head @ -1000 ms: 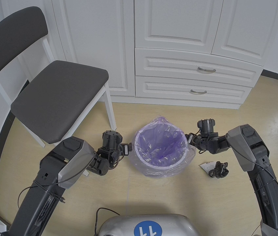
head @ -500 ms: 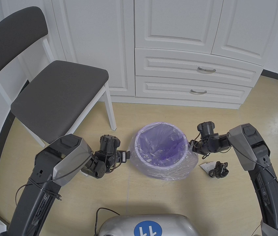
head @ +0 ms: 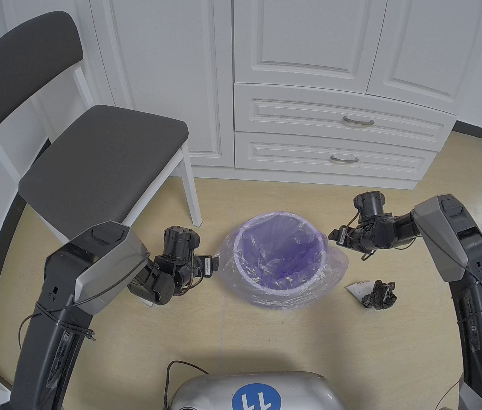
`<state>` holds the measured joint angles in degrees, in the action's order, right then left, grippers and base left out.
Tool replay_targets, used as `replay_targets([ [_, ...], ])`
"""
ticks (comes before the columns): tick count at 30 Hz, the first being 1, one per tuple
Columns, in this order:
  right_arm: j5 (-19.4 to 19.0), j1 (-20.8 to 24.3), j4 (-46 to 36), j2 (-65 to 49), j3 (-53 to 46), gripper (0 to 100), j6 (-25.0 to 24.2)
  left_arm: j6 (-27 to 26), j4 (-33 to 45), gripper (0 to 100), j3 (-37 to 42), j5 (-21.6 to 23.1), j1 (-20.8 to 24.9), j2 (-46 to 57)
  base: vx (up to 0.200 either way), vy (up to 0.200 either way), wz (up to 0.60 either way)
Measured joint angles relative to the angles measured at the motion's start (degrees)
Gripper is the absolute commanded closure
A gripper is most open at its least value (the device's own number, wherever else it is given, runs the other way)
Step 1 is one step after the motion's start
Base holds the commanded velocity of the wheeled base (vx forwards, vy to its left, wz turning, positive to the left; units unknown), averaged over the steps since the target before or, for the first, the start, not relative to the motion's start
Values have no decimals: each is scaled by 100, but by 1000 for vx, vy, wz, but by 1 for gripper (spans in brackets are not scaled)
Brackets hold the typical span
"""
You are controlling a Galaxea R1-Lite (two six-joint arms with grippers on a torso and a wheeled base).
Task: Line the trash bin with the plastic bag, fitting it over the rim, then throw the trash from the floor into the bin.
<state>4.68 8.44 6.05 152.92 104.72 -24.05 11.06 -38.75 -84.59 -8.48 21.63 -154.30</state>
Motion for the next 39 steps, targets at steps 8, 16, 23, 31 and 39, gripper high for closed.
replay_targets([
  [8,-80,-332,851,-672,-1553,0,1855,-26,-20,0,375,-21,12,297,0,0,0],
  [16,-933,-568,1763,-1130,-3272,0,3568,-41,-28,0,564,-44,33,479,0,0,0],
  [23,-1423,-338,2033,-1237,-3920,0,4167,-39,-183,0,618,-54,63,536,0,0,0],
  [31,-1154,-108,1891,-811,-3020,0,3746,-35,-290,0,636,-62,76,529,0,0,0],
  [39,-840,-78,1108,-72,-998,0,3661,-173,-354,0,712,-84,72,557,0,0,0],
])
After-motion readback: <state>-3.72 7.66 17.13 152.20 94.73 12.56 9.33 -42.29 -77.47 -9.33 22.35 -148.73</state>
